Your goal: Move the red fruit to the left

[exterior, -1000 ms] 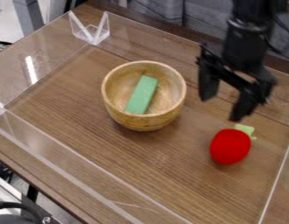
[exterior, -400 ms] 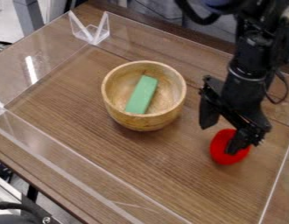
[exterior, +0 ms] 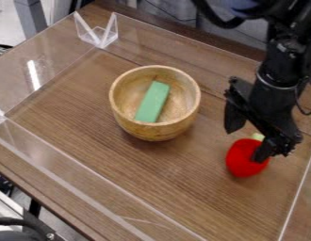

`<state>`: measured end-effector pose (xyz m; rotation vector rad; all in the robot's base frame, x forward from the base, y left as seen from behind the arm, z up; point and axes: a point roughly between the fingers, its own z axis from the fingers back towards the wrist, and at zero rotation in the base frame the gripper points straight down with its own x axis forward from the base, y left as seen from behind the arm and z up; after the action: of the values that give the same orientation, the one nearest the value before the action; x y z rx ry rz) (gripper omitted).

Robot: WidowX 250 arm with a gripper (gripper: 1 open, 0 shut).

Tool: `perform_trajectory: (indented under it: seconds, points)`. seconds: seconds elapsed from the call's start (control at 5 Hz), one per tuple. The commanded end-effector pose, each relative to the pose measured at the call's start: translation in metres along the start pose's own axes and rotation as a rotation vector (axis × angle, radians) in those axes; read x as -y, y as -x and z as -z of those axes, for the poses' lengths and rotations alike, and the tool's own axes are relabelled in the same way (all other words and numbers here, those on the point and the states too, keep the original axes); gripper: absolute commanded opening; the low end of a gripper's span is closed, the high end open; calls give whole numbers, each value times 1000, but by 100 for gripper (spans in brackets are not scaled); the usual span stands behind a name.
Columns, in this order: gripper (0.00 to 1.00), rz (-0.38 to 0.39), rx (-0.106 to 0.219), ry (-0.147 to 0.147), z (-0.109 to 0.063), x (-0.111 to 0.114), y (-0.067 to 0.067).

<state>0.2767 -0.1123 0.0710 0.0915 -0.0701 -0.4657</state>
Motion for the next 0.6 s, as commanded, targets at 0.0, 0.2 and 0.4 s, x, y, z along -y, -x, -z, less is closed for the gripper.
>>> perform_trajectory:
  seconds: [0.0,0.2,0.4]
  points:
    - [100,18,79,-18,-19,-2,-7]
    - [100,21,86,-23,-20,-3,-7]
    - [100,-1,82,-26,-11,4,-5]
